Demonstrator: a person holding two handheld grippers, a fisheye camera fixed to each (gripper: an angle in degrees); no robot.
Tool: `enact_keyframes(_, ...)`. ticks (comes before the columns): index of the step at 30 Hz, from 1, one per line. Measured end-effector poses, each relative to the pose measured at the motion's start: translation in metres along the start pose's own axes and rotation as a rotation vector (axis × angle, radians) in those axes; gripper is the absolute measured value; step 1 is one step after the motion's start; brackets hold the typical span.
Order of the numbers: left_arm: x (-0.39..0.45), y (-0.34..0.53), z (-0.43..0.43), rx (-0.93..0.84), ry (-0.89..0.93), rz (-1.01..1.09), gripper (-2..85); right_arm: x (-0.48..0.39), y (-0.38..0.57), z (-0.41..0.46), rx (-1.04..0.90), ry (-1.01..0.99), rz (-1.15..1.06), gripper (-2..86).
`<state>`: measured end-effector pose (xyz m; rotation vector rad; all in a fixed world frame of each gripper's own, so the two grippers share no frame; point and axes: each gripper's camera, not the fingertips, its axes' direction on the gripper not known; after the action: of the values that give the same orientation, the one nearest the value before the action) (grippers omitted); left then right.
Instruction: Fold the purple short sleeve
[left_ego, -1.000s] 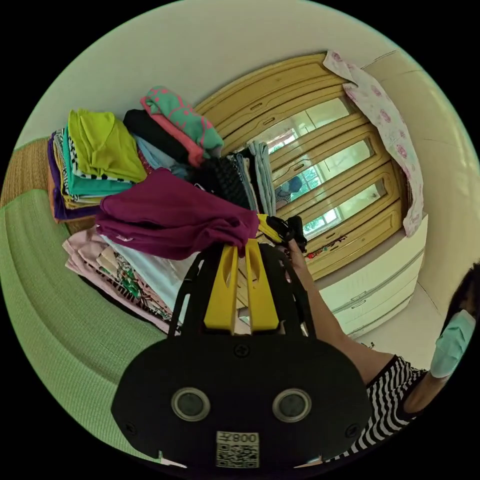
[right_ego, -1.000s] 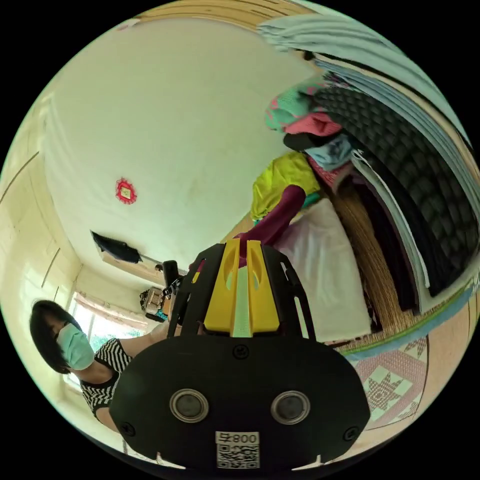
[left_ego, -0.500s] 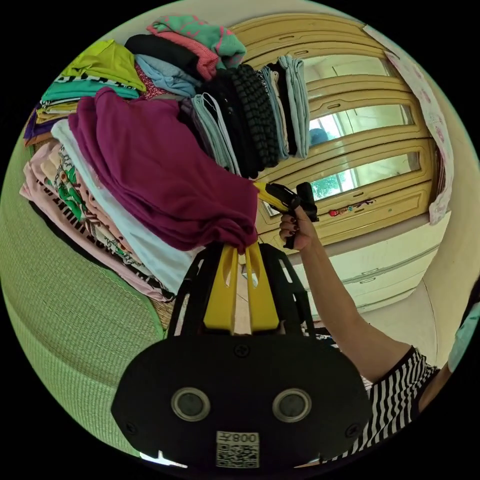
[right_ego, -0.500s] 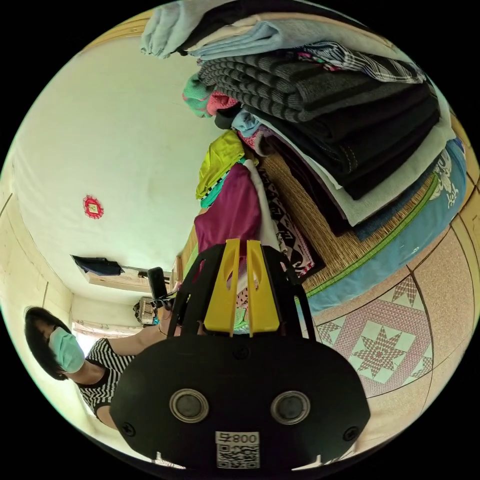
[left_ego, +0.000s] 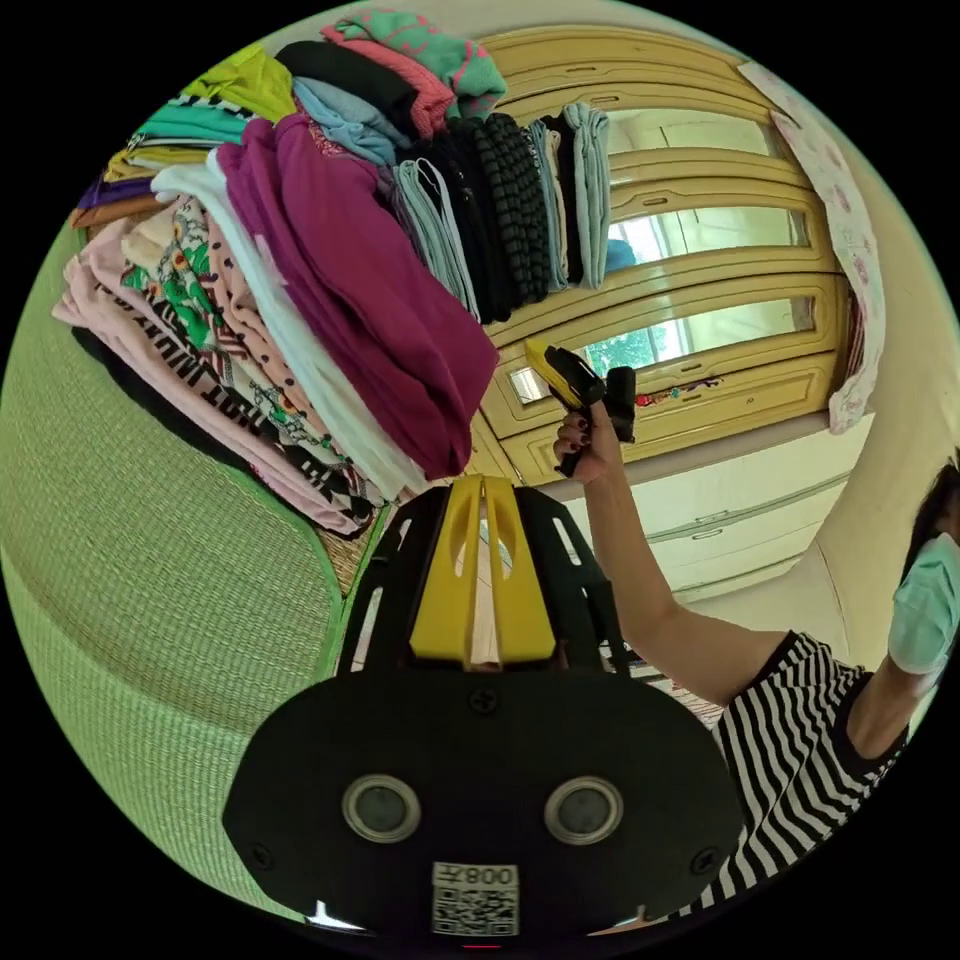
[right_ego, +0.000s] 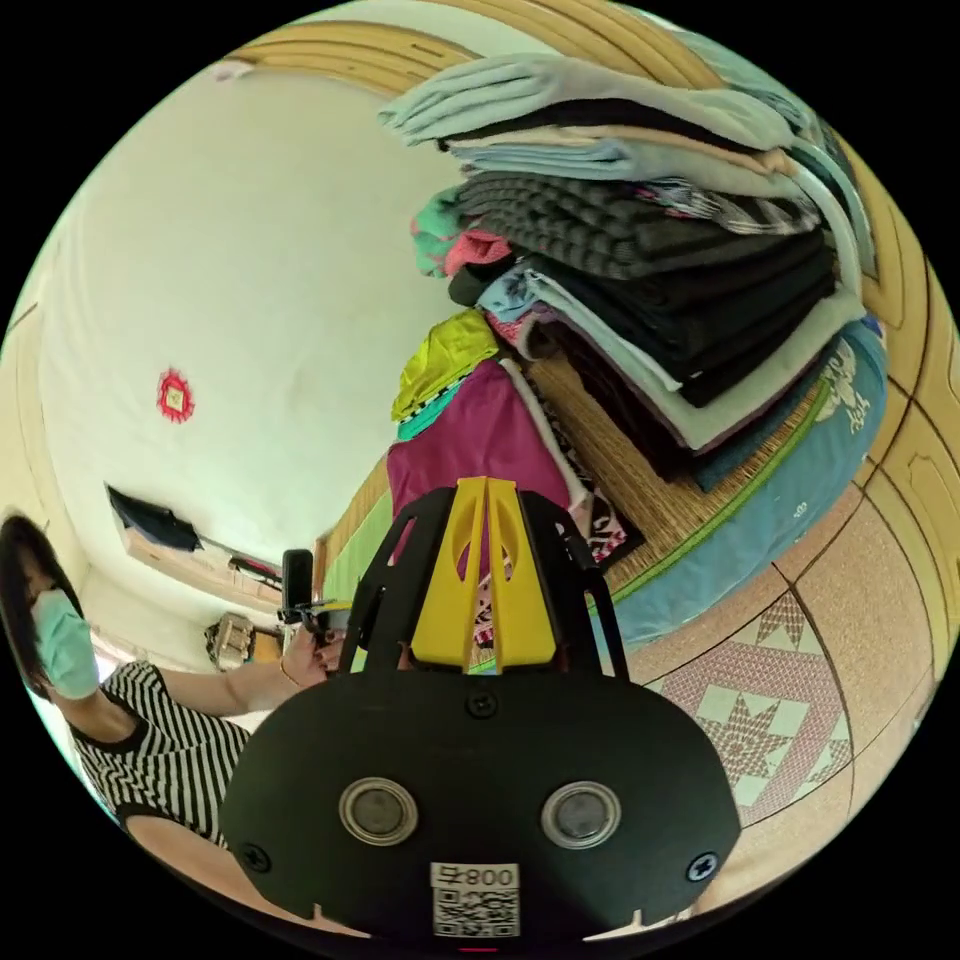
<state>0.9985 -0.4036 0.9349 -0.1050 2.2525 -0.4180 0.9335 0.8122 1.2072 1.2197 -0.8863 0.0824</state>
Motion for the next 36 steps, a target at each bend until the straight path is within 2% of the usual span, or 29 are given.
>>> enact_keyframes(4, -0.015, -0.039, -0.034, 0.087, -0.136, 0.065, 0.2, -0.082, 0.048, 0.085, -0.124, 0.009, -0.203, 0.0)
enact_keyframes(6, -0.025, -0.058, -0.045, 0.122, -0.184, 0.052, 0.1, -0.095, 0.072, 0.123, -0.184, 0.043, -0.237, 0.0)
enact_keyframes(9, -0.051, -0.087, -0.055, 0.123, -0.287, 0.026, 0.0, -0.098, 0.109, 0.175, -0.258, 0.153, -0.261, 0.0)
enact_keyframes(12, -0.085, -0.098, -0.051, 0.016, -0.454, 0.005, 0.0, -0.101, 0.136, 0.195, -0.244, 0.188, -0.283, 0.0)
enact_keyframes(15, -0.101, -0.087, -0.06, 0.039, -0.402, -0.014, 0.0, -0.115, 0.154, 0.197, -0.214, 0.233, -0.329, 0.0)
enact_keyframes(18, -0.103, -0.075, -0.071, 0.088, -0.361, 0.005, 0.0, -0.134, 0.177, 0.2, -0.159, 0.366, -0.413, 0.0)
enact_keyframes(21, -0.113, -0.067, -0.076, 0.069, -0.32, -0.019, 0.0, -0.128, 0.193, 0.233, -0.233, 0.445, -0.442, 0.0)
enact_keyframes(24, -0.096, -0.044, -0.101, 0.133, -0.249, 0.051, 0.0, -0.14, 0.204, 0.227, -0.178, 0.466, -0.46, 0.0)
enact_keyframes(27, -0.072, 0.002, -0.131, 0.146, -0.277, 0.165, 0.0, -0.154, 0.225, 0.22, -0.112, 0.536, -0.498, 0.0)
enact_keyframes(30, -0.057, 0.064, -0.151, 0.069, -0.446, 0.242, 0.1, -0.172, 0.252, 0.211, -0.02, 0.573, -0.551, 0.0)
enact_keyframes(34, -0.066, 0.151, -0.144, -0.16, -0.703, 0.21, 0.1, -0.203, 0.275, 0.2, 0.163, 0.57, -0.619, 0.0)
enact_keyframes(36, -0.071, 0.178, -0.136, -0.245, -0.767, 0.198, 0.1, -0.215, 0.273, 0.199, 0.244, 0.535, -0.654, 0.1)
